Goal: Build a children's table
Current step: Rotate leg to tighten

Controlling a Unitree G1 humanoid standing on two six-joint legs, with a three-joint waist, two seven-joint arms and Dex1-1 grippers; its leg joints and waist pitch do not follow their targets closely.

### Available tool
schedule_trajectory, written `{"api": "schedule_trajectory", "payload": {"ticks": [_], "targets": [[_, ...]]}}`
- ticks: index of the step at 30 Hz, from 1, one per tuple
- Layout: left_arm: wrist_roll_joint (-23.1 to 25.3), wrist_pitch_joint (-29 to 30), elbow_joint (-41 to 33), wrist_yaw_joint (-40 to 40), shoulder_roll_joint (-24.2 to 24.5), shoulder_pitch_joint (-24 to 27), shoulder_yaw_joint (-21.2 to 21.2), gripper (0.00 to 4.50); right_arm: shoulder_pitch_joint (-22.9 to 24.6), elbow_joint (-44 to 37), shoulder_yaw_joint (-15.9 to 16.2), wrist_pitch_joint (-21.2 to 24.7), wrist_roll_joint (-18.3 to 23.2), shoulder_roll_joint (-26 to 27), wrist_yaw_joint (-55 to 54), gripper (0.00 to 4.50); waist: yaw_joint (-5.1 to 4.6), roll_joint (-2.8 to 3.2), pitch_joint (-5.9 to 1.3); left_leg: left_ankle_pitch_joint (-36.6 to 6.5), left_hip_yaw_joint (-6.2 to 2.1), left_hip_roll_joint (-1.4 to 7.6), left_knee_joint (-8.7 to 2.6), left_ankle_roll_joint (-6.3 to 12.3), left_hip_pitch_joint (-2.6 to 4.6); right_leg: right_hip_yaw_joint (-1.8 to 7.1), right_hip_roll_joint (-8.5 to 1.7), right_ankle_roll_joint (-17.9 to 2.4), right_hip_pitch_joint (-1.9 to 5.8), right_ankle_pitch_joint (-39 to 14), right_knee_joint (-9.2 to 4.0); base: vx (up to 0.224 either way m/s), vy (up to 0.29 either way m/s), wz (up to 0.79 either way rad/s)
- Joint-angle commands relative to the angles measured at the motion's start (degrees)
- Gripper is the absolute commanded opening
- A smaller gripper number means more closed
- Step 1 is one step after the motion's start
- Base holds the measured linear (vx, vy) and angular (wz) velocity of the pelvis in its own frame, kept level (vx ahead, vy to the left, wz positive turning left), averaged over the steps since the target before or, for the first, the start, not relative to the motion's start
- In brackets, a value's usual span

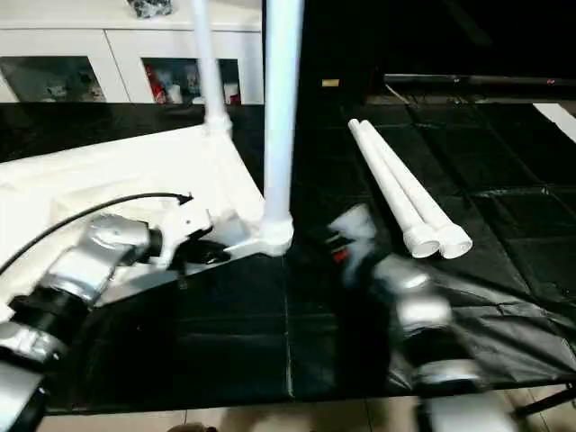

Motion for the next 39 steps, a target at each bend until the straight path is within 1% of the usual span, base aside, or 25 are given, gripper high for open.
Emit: {"api": "schedule_trajectory", "payload": {"ticks": [1,3,5,7,8,9,10,12,13,14,16,17,18,19,21,22,23,27,29,31,33,35,36,37,39], "targets": [[0.6,-3.7,1.5,-3.9,0.3,-0.6,-2.6,0.0,0.5,-3.6,0.6,1.0,0.9,-1.4,4.9,4.47,0.4,0.44,-3.99,-7.6,-1.09,3.72,-2.86,5.8,0.16,3.9,-6.13,-8.7,3.7,-10.7,-3.72,0.0,0.0,0.0],[-0.1,-5.0,2.3,-5.9,0.3,-0.9,-2.4,0.0,0.6,-5.2,1.2,1.8,1.1,-2.8,7.9,4.47,0.65,0.46,-4.2,-7.3,-1.16,3.89,-2.84,5.6,0.24,3.92,-6.19,-8.6,3.78,-10.8,-3.6,0.0,0.0,0.0],[-0.7,-6.5,3.1,-8.3,0.5,-1.2,-2.6,0.0,0.9,-7.2,2.3,1.8,0.9,-3.9,10.2,4.47,1.27,0.45,-4.38,-6.6,-1.16,4.07,-2.72,5.61,0.42,3.97,-6.21,-9.2,3.61,-9.2,-3.31,0.0,0.0,0.0],[-1.0,-7.8,3.5,-10.5,0.8,-1.3,-2.9,0.0,1.1,-8.5,3.8,1.8,0.6,-4.5,12.1,4.47,1.63,0.41,-4.4,-6.3,-1.12,4.04,-2.67,5.85,0.42,3.93,-6.14,-9.5,3.52,-8.1,-3.19,0.0,0.0,0.0],[-1.2,-8.4,3.6,-11.9,1.0,-1.3,-3.2,0.0,1.1,-9.1,5.3,1.6,-0.1,-4.9,13.7,4.47,1.73,0.45,-4.44,-6.1,-1.21,4.11,-2.69,5.87,0.42,3.88,-6.16,-9.8,3.53,-7.5,-3.02,0.0,0.0,0.0],[-1.2,-8.5,3.7,-12.1,1.0,-1.4,-3.3,0.0,1.1,-9.2,5.5,1.6,-0.1,-4.9,13.9,4.47,1.78,0.46,-4.42,-6.1,-1.18,4.1,-2.67,5.92,0.39,3.87,-6.21,-9.8,3.53,-7.5,-3.08,0.0,0.0,0.0],[-1.1,-9.1,3.9,-13.0,1.2,-1.4,-3.7,0.0,0.7,-9.0,6.6,1.0,-1.0,-4.8,14.6,4.47,1.88,0.44,-4.41,-6.2,-1.18,4.1,-2.66,5.8,0.34,3.92,-6.28,-9.9,3.57,-7.5,-3.04,0.0,0.0,0.0],[-0.7,-9.7,4.3,-13.3,1.3,-1.6,-4.1,0.0,0.0,-8.2,7.0,0.8,-1.7,-4.3,14.8,4.47,2.05,0.39,-4.35,-6.6,-1.17,4.13,-2.74,5.43,0.39,3.92,-6.38,-9.7,3.54,-8.7,-3.19,0.0,0.0,0.0],[-0.4,-10.1,4.6,-13.5,1.3,-1.6,-4.4,0.0,-0.8,-7.2,7.1,0.5,-2.4,-3.8,14.5,4.47,2.15,0.25,-4.34,-6.9,-1.18,4.12,-2.73,5.13,0.43,3.92,-6.35,-9.5,3.49,-9.6,-3.24,0.0,0.0,0.0],[-0.2,-10.4,4.7,-13.4,1.3,-1.7,-4.5,0.0,-1.1,-6.8,7.2,0.4,-2.6,-3.6,14.3,4.47,2.24,0.37,-4.38,-6.9,-1.21,4.08,-2.74,4.78,0.45,3.92,-6.41,-9.4,3.49,-10.2,-3.19,0.0,0.0,0.0],[0.4,-11.2,5.5,-12.1,1.0,-2.0,-4.4,0.0,-1.4,-6.6,7.3,0.4,-2.8,-3.4,14.5,4.47,2.35,0.33,-4.32,-7.2,-1.21,4.16,-2.73,4.45,0.47,3.95,-6.38,-9.1,3.43,-10.9,-3.27,0.0,0.0,0.0],[0.5,-11.5,6.6,-10.7,0.5,-2.6,-3.7,0.0,-1.5,-6.9,7.4,0.5,-2.9,-3.3,14.5,4.47,2.48,0.15,-4.35,-7.0,-1.16,4.16,-2.7,4.47,0.54,3.98,-6.35,-8.9,3.41,-10.8,-3.24,0.0,0.0,0.0],[0.5,-11.5,6.6,-10.7,0.5,-2.6,-3.7,0.0,-1.5,-6.9,7.4,0.5,-2.9,-3.3,14.5,4.47,2.58,0.25,-4.34,-7.0,-1.17,4.2,-2.7,4.43,0.61,3.98,-6.34,-8.8,3.35,-10.9,-3.21,0.0,0.0,0.0],[0.3,-11.4,6.7,-10.7,0.3,-2.7,-3.5,0.27,-1.5,-6.9,7.5,0.6,-2.8,-3.4,14.5,4.49,2.69,0.21,-4.32,-7.2,-1.18,4.24,-2.71,4.36,0.58,4.03,-6.46,-8.8,3.36,-11.1,-3.25,0.0,0.0,0.0],[-1.0,-10.8,7.1,-10.9,-0.2,-3.2,-2.4,0.27,-1.3,-7.4,7.9,1.0,-2.5,-3.5,14.8,4.49,2.78,-0.02,-4.25,-7.6,-1.17,4.16,-2.73,4.23,0.49,3.98,-6.52,-8.4,3.42,-12.4,-3.34,0.0,0.0,0.0],[-1.6,-10.7,7.1,-11.0,-0.4,-3.3,-2.1,0.27,-1.3,-7.3,8.0,0.9,-2.6,-3.5,14.9,4.49,2.81,-0.01,-4.22,-7.9,-1.21,4.13,-2.73,4.12,0.46,3.98,-6.65,-8.0,3.45,-13.5,-3.45,0.0,0.0,0.0],[-1.6,-10.9,7.2,-10.7,-0.4,-3.4,-2.0,0.47,-1.3,-7.2,8.1,1.0,-2.7,-3.4,14.9,4.5,2.77,0.0,-4.21,-8.1,-1.23,4.13,-2.73,4.01,0.39,3.98,-6.67,-7.5,3.45,-14.6,-3.56,0.0,0.0,0.0],[-1.0,-11.5,8.2,-9.9,-0.8,-3.7,-2.2,0.47,-1.1,-7.0,8.1,1.0,-3.1,-3.2,14.8,4.5,2.67,-0.02,-4.35,-7.3,-1.25,4.09,-2.62,4.14,0.3,3.97,-6.52,-7.4,3.41,-13.6,-3.41,0.0,0.0,0.0],[0.0,-11.8,9.5,-8.5,-1.1,-4.1,-2.6,0.47,-1.0,-7.0,8.1,1.0,-3.2,-3.2,14.7,4.5,2.63,0.0,-4.58,-6.0,-1.24,3.97,-2.39,4.69,0.13,3.93,-6.42,-7.7,3.49,-10.9,-3.06,0.0,0.0,0.0],[-0.3,-11.4,10.2,-9.1,-1.4,-4.2,-2.4,0.47,-0.9,-7.1,8.2,1.0,-3.3,-3.2,14.5,4.5,2.65,0.0,-4.59,-5.4,-1.23,3.99,-2.28,5.04,0.04,3.9,-6.4,-8.1,3.43,-9.8,-2.9,0.0,0.0,0.0],[-0.6,-11.0,10.7,-9.3,-1.6,-4.4,-2.1,0.47,-0.9,-7.2,8.2,1.0,-3.3,-3.3,14.2,4.5,2.67,0.02,-4.53,-5.9,-1.23,4.02,-2.2,4.99,0.0,3.91,-6.49,-8.3,3.36,-10.4,-2.94,0.0,0.0,0.0],[-1.3,-10.4,11.5,-10.0,-1.9,-4.6,-1.6,0.47,-0.8,-7.2,8.2,1.4,-3.3,-3.3,13.9,4.5,2.65,0.02,-4.34,-7.3,-1.18,3.91,-2.24,4.59,0.05,3.87,-6.48,-7.8,3.31,-13.3,-3.33,0.0,0.0,0.0],[-1.6,-10.3,11.8,-10.3,-2.0,-4.6,-1.4,0.47,-0.8,-7.2,8.2,1.4,-3.3,-3.3,13.9,4.5,2.69,0.34,-4.34,-7.7,-1.25,3.99,-2.27,4.33,0.1,3.89,-6.58,-7.7,3.3,-14.0,-3.35,0.0,0.0,0.0],[-2.1,-10.2,12.0,-10.6,-2.2,-4.6,-1.0,0.35,-0.8,-7.1,8.2,1.3,-3.4,-3.3,13.8,4.5,2.61,0.19,-4.34,-8.0,-1.25,4.04,-2.29,4.11,0.13,3.89,-6.54,-7.5,3.28,-14.5,-3.45,0.0,0.0,0.0],[-2.7,-10.1,12.4,-10.8,-2.5,-4.8,-0.6,0.35,-0.8,-7.1,8.2,1.3,-3.5,-3.3,13.8,4.5,2.61,0.15,-4.36,-8.0,-1.25,4.0,-2.28,4.03,0.13,3.9,-6.47,-7.6,3.26,-14.3,-3.44,0.0,0.0,0.0]]}}
